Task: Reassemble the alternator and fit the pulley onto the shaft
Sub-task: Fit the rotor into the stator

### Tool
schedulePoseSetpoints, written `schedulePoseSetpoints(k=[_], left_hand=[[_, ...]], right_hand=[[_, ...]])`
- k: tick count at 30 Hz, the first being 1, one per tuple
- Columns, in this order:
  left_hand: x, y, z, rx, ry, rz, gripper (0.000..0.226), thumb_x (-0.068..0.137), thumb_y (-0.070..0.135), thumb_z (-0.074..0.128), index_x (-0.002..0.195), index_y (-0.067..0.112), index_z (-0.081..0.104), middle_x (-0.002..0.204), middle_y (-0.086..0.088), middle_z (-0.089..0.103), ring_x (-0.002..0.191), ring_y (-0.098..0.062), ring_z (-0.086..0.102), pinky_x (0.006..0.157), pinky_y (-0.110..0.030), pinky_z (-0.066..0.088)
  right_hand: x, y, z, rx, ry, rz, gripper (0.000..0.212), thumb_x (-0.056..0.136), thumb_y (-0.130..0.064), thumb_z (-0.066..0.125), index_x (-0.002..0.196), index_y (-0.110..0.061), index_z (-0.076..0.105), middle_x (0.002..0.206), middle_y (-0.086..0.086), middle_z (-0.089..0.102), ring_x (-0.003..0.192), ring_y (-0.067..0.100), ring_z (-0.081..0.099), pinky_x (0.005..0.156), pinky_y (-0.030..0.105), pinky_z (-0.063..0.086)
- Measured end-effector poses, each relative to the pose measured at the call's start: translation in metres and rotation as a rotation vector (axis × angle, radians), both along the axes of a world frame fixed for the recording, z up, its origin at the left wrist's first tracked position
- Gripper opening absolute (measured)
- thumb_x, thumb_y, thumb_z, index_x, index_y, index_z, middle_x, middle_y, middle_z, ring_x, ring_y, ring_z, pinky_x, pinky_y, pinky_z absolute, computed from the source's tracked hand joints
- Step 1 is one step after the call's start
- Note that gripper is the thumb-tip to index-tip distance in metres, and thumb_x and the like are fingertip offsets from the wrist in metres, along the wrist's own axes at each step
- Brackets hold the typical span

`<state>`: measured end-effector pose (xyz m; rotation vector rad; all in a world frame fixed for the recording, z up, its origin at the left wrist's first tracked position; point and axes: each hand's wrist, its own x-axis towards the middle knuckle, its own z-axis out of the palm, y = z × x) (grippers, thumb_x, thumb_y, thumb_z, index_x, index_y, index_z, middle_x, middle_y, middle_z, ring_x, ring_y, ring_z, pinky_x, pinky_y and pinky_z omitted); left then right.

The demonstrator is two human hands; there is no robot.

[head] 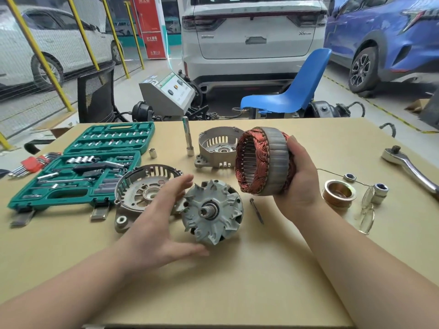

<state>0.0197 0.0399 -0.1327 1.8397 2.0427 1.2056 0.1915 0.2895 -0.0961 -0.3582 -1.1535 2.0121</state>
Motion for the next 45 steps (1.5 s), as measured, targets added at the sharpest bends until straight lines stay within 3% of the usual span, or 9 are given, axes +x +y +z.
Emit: schedulePoseSetpoints(k=[4, 7, 11, 14, 18, 23, 31, 37, 45], left_hand=[[0.007, 0.018, 0.000, 0.014, -0.047, -0.059, 0.138, 0.051, 0.052, 0.105, 0.158, 0.059, 0.018, 0.158, 0.038, 0.035, 0.144, 0.009, 0.043, 0.116, -0.009, 0.033], [0.005, 0.023, 0.002, 0.077, -0.063, -0.073, 0.132, 0.047, 0.047, 0.107, 0.154, 0.056, 0.030, 0.149, 0.036, 0.046, 0.134, 0.007, 0.055, 0.108, -0.007, 0.040], [0.005, 0.026, 0.002, 0.120, -0.114, -0.073, 0.123, 0.046, 0.049, 0.107, 0.152, 0.042, 0.044, 0.141, 0.020, 0.059, 0.126, -0.009, 0.067, 0.105, -0.022, 0.053], [0.004, 0.033, 0.004, 0.109, -0.130, -0.121, 0.122, 0.049, 0.034, 0.110, 0.153, 0.026, 0.048, 0.140, 0.010, 0.064, 0.125, -0.016, 0.069, 0.103, -0.033, 0.058], [0.006, 0.050, 0.008, 0.074, -0.099, -0.177, 0.119, 0.050, 0.031, 0.110, 0.153, 0.023, 0.051, 0.145, 0.008, 0.063, 0.133, -0.021, 0.065, 0.107, -0.049, 0.057], [0.007, 0.067, 0.012, 0.103, -0.039, -0.214, 0.114, 0.052, 0.036, 0.108, 0.151, 0.029, 0.051, 0.146, 0.012, 0.060, 0.134, -0.018, 0.062, 0.110, -0.034, 0.053], [0.008, 0.086, 0.003, 0.071, -0.165, -0.222, 0.127, 0.052, 0.048, 0.106, 0.159, 0.040, 0.039, 0.150, 0.015, 0.057, 0.139, -0.013, 0.059, 0.116, -0.037, 0.049], [0.013, 0.090, 0.002, 0.092, -0.075, -0.199, 0.123, 0.051, 0.057, 0.104, 0.156, 0.037, 0.042, 0.146, 0.027, 0.053, 0.135, -0.002, 0.057, 0.108, -0.012, 0.044], [0.011, 0.072, -0.001, 0.213, -0.138, -0.105, 0.115, 0.051, 0.050, 0.105, 0.151, 0.030, 0.052, 0.141, 0.010, 0.063, 0.130, -0.018, 0.066, 0.108, -0.034, 0.054]], right_hand=[[0.001, 0.002, 0.002, -0.053, 0.039, -0.013, 0.065, 0.092, -0.050, 0.067, 0.140, -0.007, 0.062, 0.126, 0.012, 0.067, 0.118, 0.032, 0.064, 0.115, 0.061, 0.042], [0.001, 0.003, 0.003, -0.084, 0.057, -0.010, 0.072, 0.089, -0.051, 0.070, 0.143, -0.005, 0.058, 0.129, 0.013, 0.065, 0.119, 0.033, 0.064, 0.117, 0.063, 0.040], [0.002, 0.008, 0.001, -0.095, 0.068, -0.001, 0.061, 0.097, -0.050, 0.061, 0.141, -0.008, 0.062, 0.130, 0.013, 0.066, 0.121, 0.034, 0.064, 0.117, 0.065, 0.039], [0.001, 0.008, 0.003, -0.095, 0.100, 0.004, 0.058, 0.097, -0.049, 0.061, 0.137, -0.007, 0.065, 0.126, 0.013, 0.066, 0.119, 0.033, 0.064, 0.117, 0.061, 0.041], [0.003, 0.010, 0.005, -0.058, 0.134, -0.015, 0.050, 0.098, -0.047, 0.061, 0.132, -0.012, 0.068, 0.121, 0.012, 0.067, 0.115, 0.031, 0.065, 0.110, 0.054, 0.048], [0.007, 0.015, 0.008, -0.018, 0.126, -0.064, 0.043, 0.093, -0.046, 0.068, 0.122, -0.015, 0.071, 0.113, 0.009, 0.069, 0.108, 0.029, 0.065, 0.101, 0.048, 0.052], [0.014, 0.022, 0.014, 0.046, 0.069, -0.118, 0.044, 0.095, -0.048, 0.064, 0.125, -0.016, 0.071, 0.113, 0.007, 0.070, 0.108, 0.028, 0.066, 0.096, 0.047, 0.054], [0.016, 0.024, 0.015, 0.028, 0.098, -0.138, 0.044, 0.093, -0.049, 0.066, 0.123, -0.016, 0.070, 0.110, 0.006, 0.070, 0.105, 0.028, 0.065, 0.093, 0.042, 0.055], [0.019, 0.022, 0.018, 0.132, 0.075, -0.098, 0.036, 0.099, -0.044, 0.058, 0.122, -0.019, 0.073, 0.109, 0.004, 0.073, 0.102, 0.024, 0.070, 0.084, 0.041, 0.060]])
